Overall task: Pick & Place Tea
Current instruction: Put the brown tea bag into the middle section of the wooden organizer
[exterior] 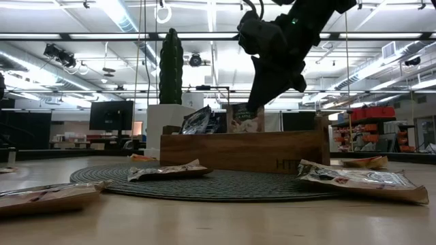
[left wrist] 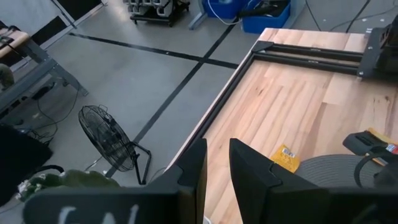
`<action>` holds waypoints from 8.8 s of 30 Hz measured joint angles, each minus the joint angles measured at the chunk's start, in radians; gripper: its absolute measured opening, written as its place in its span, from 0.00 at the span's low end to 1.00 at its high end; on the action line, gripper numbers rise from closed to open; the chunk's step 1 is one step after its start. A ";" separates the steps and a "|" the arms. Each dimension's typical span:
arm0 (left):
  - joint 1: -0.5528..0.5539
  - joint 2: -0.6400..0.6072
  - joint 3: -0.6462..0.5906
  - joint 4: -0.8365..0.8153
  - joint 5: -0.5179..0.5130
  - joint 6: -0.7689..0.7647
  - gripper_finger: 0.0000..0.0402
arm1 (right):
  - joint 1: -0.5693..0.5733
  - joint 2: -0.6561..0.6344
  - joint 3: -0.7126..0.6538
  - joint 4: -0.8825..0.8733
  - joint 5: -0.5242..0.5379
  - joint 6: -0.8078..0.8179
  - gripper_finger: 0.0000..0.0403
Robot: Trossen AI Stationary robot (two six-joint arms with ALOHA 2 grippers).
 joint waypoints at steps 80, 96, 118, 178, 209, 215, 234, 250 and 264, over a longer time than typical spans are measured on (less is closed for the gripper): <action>-0.103 0.000 0.000 -0.017 0.141 -0.255 0.18 | 0.518 0.144 -0.098 0.095 0.185 0.244 0.53; -0.109 0.003 0.000 0.030 0.140 -0.248 0.18 | 0.499 0.156 -0.100 0.100 0.111 0.255 0.53; -0.110 0.003 0.000 0.030 0.140 -0.238 0.18 | 0.473 0.144 -0.205 0.202 0.026 0.278 0.15; -0.118 0.105 -0.001 0.415 0.268 -0.362 0.61 | 0.221 -0.325 -0.128 0.999 1.037 -0.891 0.00; -0.114 0.149 0.000 0.487 0.111 -0.292 0.25 | 0.198 -0.325 -0.128 1.147 0.921 -1.000 0.00; -0.113 0.147 0.000 0.488 0.143 -0.237 0.02 | 0.190 -0.325 -0.128 1.147 0.896 -0.995 0.00; -0.140 0.068 0.001 0.206 0.370 0.210 0.01 | 0.237 -0.577 -0.086 0.853 0.614 -0.751 0.38; -0.178 0.061 0.000 0.111 0.568 0.301 0.01 | -0.025 -0.300 0.656 -0.345 -0.158 -0.349 0.38; -0.178 0.061 0.000 0.058 0.539 0.301 0.01 | -0.074 -0.049 0.902 -0.629 -0.359 -0.339 0.38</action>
